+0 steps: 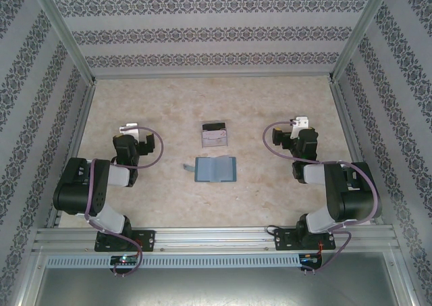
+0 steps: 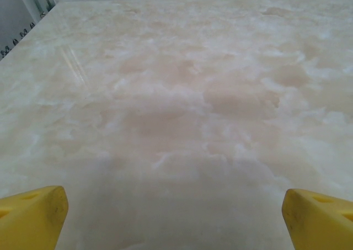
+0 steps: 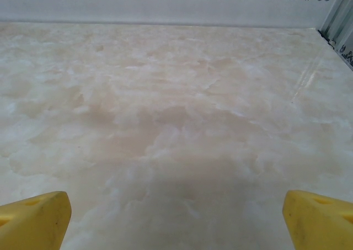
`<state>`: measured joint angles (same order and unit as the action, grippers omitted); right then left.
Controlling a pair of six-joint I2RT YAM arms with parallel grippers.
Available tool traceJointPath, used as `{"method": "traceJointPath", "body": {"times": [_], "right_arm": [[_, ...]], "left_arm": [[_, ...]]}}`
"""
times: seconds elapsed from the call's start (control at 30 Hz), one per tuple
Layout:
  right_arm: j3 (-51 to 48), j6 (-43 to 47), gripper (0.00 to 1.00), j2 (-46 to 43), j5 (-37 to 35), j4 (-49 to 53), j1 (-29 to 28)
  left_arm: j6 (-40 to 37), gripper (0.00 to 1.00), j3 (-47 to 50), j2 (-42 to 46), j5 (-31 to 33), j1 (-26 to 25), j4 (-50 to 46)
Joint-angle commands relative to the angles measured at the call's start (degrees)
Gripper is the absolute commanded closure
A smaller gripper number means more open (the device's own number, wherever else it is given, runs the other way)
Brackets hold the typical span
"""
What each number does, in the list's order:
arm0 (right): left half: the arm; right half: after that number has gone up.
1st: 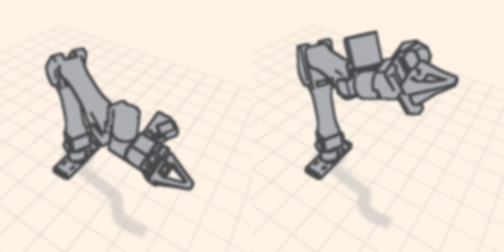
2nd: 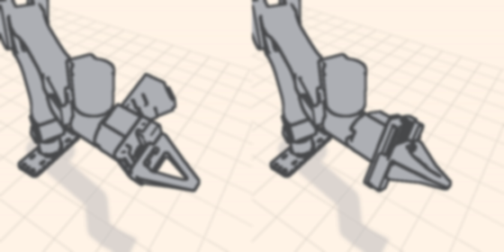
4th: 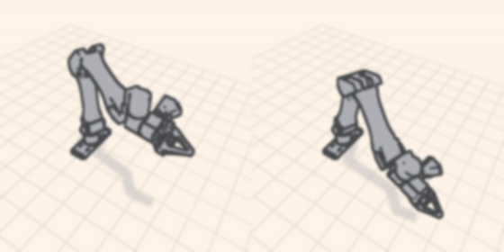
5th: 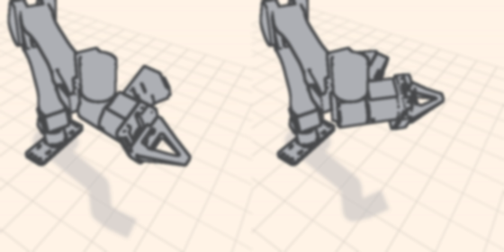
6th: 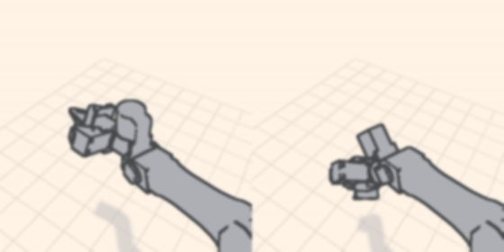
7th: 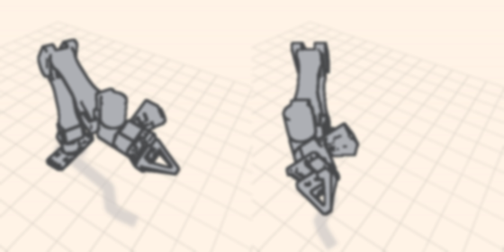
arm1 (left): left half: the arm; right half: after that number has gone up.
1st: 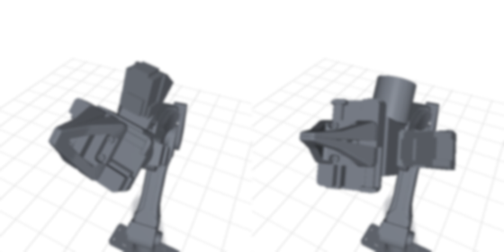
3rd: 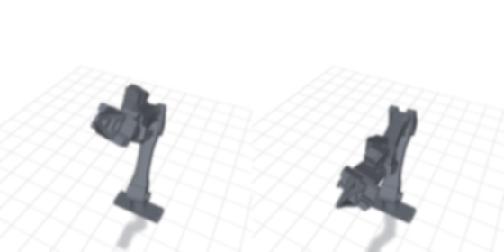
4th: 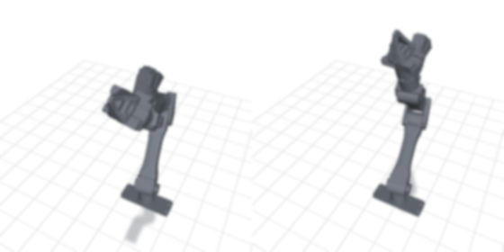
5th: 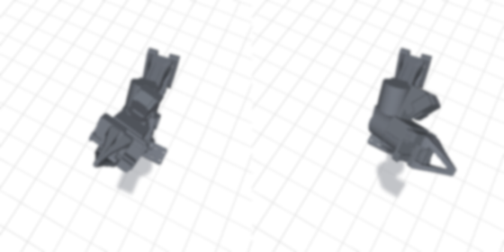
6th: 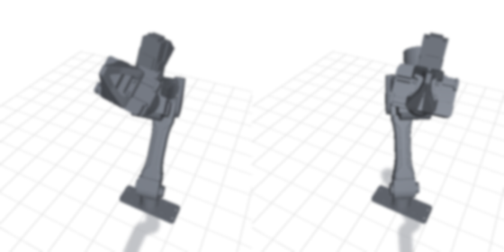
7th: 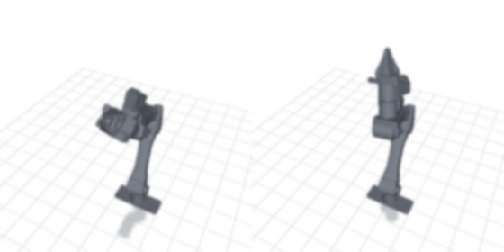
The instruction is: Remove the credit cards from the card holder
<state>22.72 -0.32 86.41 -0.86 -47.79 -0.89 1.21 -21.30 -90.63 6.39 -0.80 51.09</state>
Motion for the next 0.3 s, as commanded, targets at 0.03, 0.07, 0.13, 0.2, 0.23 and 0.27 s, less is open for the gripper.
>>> {"method": "traceJointPath", "body": {"times": [0.03, 0.07, 0.13, 0.2, 0.23, 0.27], "right_arm": [[-0.4, -0.7, 0.02, 0.1, -0.7, -2.6, -0.2], [-0.4, -0.2, 0.02, 0.2, -1.0, -2.7, -0.6], [-0.3, -0.2, 0.02, 0.1, -0.9, -2.5, -0.6], [-0.4, -0.5, 0.02, 0.1, -0.5, -2.6, -0.4], [-0.4, -0.8, 0.02, 0.0, -0.1, -2.5, 0.0], [-0.4, -0.8, 0.02, -0.1, -0.1, -2.5, 0.0]], "left_arm": [[-2.2, 0.00, 0.3, -0.2, -3.2, -0.7, 4.8], [-3.3, 0.00, 0.7, -0.2, -6.0, -0.7, 5.6], [-3.8, 0.00, 0.9, -0.1, -7.4, -0.7, 5.7], [-3.8, 0.00, 0.9, -0.2, -7.4, -0.7, 5.8], [-3.8, 0.00, 0.8, -0.1, -7.4, -0.7, 5.6], [-3.8, 0.00, 0.8, -0.2, -7.4, -0.7, 5.7]]}}
